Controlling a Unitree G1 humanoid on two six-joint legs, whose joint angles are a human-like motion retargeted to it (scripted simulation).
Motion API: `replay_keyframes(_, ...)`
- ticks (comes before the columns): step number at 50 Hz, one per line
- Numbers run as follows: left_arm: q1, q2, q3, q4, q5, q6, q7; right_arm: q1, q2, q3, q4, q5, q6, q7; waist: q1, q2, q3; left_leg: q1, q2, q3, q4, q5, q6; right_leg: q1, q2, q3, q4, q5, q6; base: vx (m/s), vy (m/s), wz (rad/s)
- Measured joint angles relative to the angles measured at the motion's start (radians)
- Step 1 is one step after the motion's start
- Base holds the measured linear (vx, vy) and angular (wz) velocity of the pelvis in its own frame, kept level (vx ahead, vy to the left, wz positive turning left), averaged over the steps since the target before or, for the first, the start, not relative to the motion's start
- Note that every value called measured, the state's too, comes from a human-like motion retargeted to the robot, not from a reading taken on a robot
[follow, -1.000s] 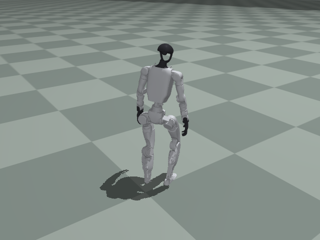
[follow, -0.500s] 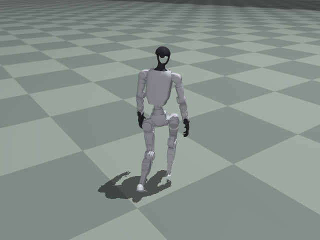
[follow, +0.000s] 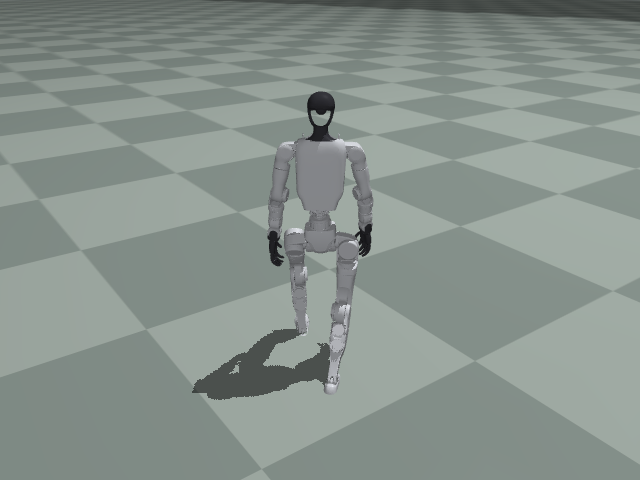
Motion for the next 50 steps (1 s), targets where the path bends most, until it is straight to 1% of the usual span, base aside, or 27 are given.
replay_keyframes(1,0.003,0.000,0.000,0.002,-0.003,0.002,0.002,0.010,0.005,0.001,0.000,0.000,0.001,-0.002,0.002,-0.008,-0.008,-0.004,-0.008,0.000,0.043,0.014,0.010,0.000,-0.015,0.000,0.051,-0.001,0.006,0.69,0.10,0.07)
replay_keyframes(2,0.002,0.004,0.000,0.005,-0.009,0.005,0.003,0.019,0.010,-0.001,0.001,0.001,0.002,-0.003,0.007,-0.031,-0.016,0.002,-0.028,0.011,0.062,0.035,0.023,-0.010,-0.046,0.004,0.117,0.004,0.019,0.73,0.11,-0.02)
replay_keyframes(3,-0.007,0.014,-0.002,0.010,-0.020,0.011,-0.001,0.027,0.015,-0.007,0.001,0.002,0.006,-0.002,0.017,-0.083,-0.028,0.030,-0.074,0.045,0.036,0.068,0.042,-0.039,-0.111,0.015,0.211,0.019,0.044,0.73,0.11,0.02)
replay_keyframes(5,-0.005,0.016,-0.003,0.013,-0.036,0.015,-0.004,0.051,0.025,-0.011,0.008,0.004,0.012,0.003,0.011,-0.125,-0.044,0.043,-0.124,0.062,0.079,0.079,0.073,-0.079,-0.189,0.013,0.381,0.128,0.081,0.69,0.12,0.28)
replay_keyframes(7,-0.013,0.024,-0.002,0.011,-0.051,0.018,-0.016,0.063,0.031,-0.015,0.012,0.009,0.021,0.021,-0.010,-0.199,-0.064,0.093,-0.225,0.088,0.010,0.092,0.112,-0.183,-0.316,0.036,0.596,0.279,0.113,0.66,0.12,0.55)
replay_keyframes(8,-0.017,0.028,-0.002,0.006,-0.054,0.020,-0.018,0.065,0.033,-0.016,0.013,0.013,0.025,0.028,-0.025,-0.221,-0.069,0.121,-0.261,0.089,-0.016,0.091,0.127,-0.230,-0.363,0.046,0.684,0.348,0.115,0.67,0.11,0.59)
replay_keyframes(10,-0.030,0.036,-0.004,-0.006,-0.055,0.023,-0.017,0.062,0.034,-0.019,0.015,0.021,0.031,0.034,-0.055,-0.247,-0.071,0.190,-0.318,0.077,-0.075,0.085,0.145,-0.314,-0.437,0.061,0.817,0.409,0.095,0.69,0.09,0.58)
replay_keyframes(12,-0.036,0.040,-0.014,-0.015,-0.050,0.025,-0.008,0.068,0.036,-0.023,0.014,0.032,0.029,0.028,-0.086,-0.253,-0.070,0.247,-0.348,0.056,-0.079,0.055,0.150,-0.382,-0.485,0.053,0.893,0.359,0.058,0.70,0.07,0.53)
replay_keyframes(15,-0.078,0.048,-0.012,-0.026,-0.045,0.032,0.007,0.046,0.028,-0.028,0.008,0.060,0.026,0.017,-0.132,-0.237,-0.054,0.400,-0.366,0.000,-0.211,0.049,0.143,-0.490,-0.500,0.044,0.884,0.265,0.026,0.72,0.05,0.43)
replay_keyframes(18,-0.106,0.046,-0.017,-0.038,-0.038,0.024,0.024,0.045,0.029,-0.036,-0.003,0.076,0.020,-0.001,-0.171,-0.212,-0.034,0.520,-0.352,-0.051,-0.273,0.009,0.134,-0.576,-0.465,0.021,0.765,0.193,0.030,0.73,0.02,0.46)
replay_keyframes(21,-0.133,0.041,-0.027,-0.052,-0.035,0.008,0.036,0.045,0.033,-0.042,-0.009,0.085,0.016,-0.015,-0.196,-0.176,-0.012,0.627,-0.315,-0.091,-0.312,-0.040,0.128,-0.645,-0.398,0.000,0.582,0.185,0.062,0.74,0.01,0.39)
replay_keyframes(25,-0.159,0.036,-0.040,-0.074,-0.040,-0.017,0.047,0.044,0.040,-0.050,-0.002,0.091,0.014,-0.025,-0.205,-0.113,0.003,0.739,-0.241,-0.123,-0.359,-0.094,0.110,-0.699,-0.261,-0.010,0.244,0.245,0.136,0.73,-0.02,0.20)
replay_keyframes(27,-0.159,0.033,-0.046,-0.082,-0.040,-0.026,0.050,0.054,0.043,-0.054,0.002,0.092,0.014,-0.029,-0.206,-0.107,0.009,0.763,-0.233,-0.127,-0.323,-0.131,0.100,-0.732,-0.229,0.012,0.150,0.261,0.168,0.69,-0.04,0.14)
replay_keyframes(28,-0.169,0.037,-0.045,-0.085,-0.040,-0.029,0.049,0.048,0.041,-0.060,0.005,0.095,0.015,-0.030,-0.203,-0.077,0.004,0.773,-0.196,-0.125,-0.329,-0.145,0.089,-0.708,-0.178,0.004,0.023,0.309,0.175,0.73,-0.05,0.18)
replay_keyframes(29,-0.169,0.036,-0.043,-0.088,-0.041,-0.032,0.049,0.051,0.040,-0.064,0.008,0.096,0.016,-0.032,-0.202,-0.065,0.003,0.783,-0.178,-0.117,-0.308,-0.158,0.082,-0.708,-0.159,0.008,-0.009,0.333,0.180,0.72,-0.05,0.28)
replay_keyframes(32,-0.152,0.028,-0.033,-0.094,-0.048,-0.038,0.054,0.072,0.037,-0.075,0.020,0.096,0.020,-0.040,-0.204,-0.051,0.003,0.808,-0.144,-0.099,-0.181,-0.183,0.061,-0.730,-0.139,0.034,0.080,0.385,0.176,0.69,-0.09,0.43)
replay_keyframes(33,-0.141,0.022,-0.029,-0.093,-0.051,-0.038,0.056,0.080,0.036,-0.077,0.024,0.096,0.021,-0.044,-0.202,-0.046,0.004,0.811,-0.130,-0.094,-0.125,-0.171,0.051,-0.736,-0.130,0.044,0.132,0.405,0.168,0.68,-0.12,0.39)
replay_keyframes(35,-0.120,0.015,-0.019,-0.087,-0.063,-0.037,0.057,0.090,0.027,-0.081,0.034,0.093,0.022,-0.052,-0.209,-0.016,0.007,0.802,-0.082,-0.101,0.018,-0.117,0.011,-0.729,-0.097,0.043,0.218,0.425,0.145,0.68,-0.15,0.41)
replay_keyframes(37,-0.096,0.004,-0.012,-0.074,-0.070,-0.030,0.055,0.098,0.017,-0.075,0.038,0.089,0.022,-0.058,-0.211,0.030,0.013,0.754,-0.012,-0.109,0.204,-0.019,-0.035,-0.703,-0.040,0.028,0.255,0.419,0.104,0.63,-0.17,0.28)
replay_keyframes(38,-0.088,-0.002,-0.008,-0.068,-0.070,-0.027,0.051,0.098,0.008,-0.071,0.037,0.087,0.021,-0.057,-0.213,0.073,0.015,0.708,0.045,-0.119,0.315,0.043,-0.064,-0.675,0.006,0.004,0.231,0.420,0.079,0.60,-0.18,0.18)
replay_keyframes(40,-0.069,-0.008,-0.008,-0.066,-0.062,-0.020,0.043,0.102,-0.007,-0.069,0.027,0.083,0.020,-0.054,-0.203,0.128,0.016,0.622,0.131,-0.128,0.497,0.172,-0.095,-0.624,0.074,-0.019,0.193,0.404,0.035,0.60,-0.18,0.10)
replay_keyframes(42,-0.061,-0.006,-0.013,-0.071,-0.051,-0.012,0.035,0.100,-0.020,-0.071,0.017,0.080,0.018,-0.051,-0.185,0.152,0.019,0.535,0.194,-0.125,0.632,0.225,-0.076,-0.560,0.116,-0.025,0.145,0.377,0.007,0.61,-0.19,0.11)
replay_keyframes(43,-0.060,-0.004,-0.014,-0.074,-0.044,-0.009,0.032,0.095,-0.025,-0.073,0.013,0.076,0.018,-0.049,-0.174,0.157,0.021,0.492,0.219,-0.123,0.684,0.216,-0.056,-0.522,0.132,-0.023,0.115,0.366,-0.001,0.61,-0.19,0.07)
replay_keyframes(45,-0.044,-0.007,-0.016,-0.081,-0.029,-0.009,0.030,0.099,-0.030,-0.067,0.005,0.068,0.015,-0.051,-0.146,0.168,0.023,0.418,0.262,-0.107,0.766,0.142,-0.011,-0.470,0.159,-0.020,0.116,0.322,-0.011,0.61,-0.17,0.02)
replay_keyframes(47,-0.059,0.003,-0.010,-0.088,-0.015,-0.005,0.025,0.073,-0.040,-0.076,-0.004,0.056,0.016,-0.041,-0.122,0.150,0.031,0.334,0.250,-0.098,0.765,0.083,0.023,-0.361,0.166,0.002,-0.001,0.323,-0.008,0.62,-0.16,0.11)
replay_keyframes(50,-0.051,0.006,0.000,-0.093,-0.004,-0.012,0.027,0.055,-0.042,-0.080,-0.020,0.046,0.011,-0.038,-0.087,0.132,0.042,0.244,0.229,-0.063,0.683,-0.014,0.047,-0.232,0.171,0.032,-0.085,0.291,-0.003,0.61,-0.14,-0.05)
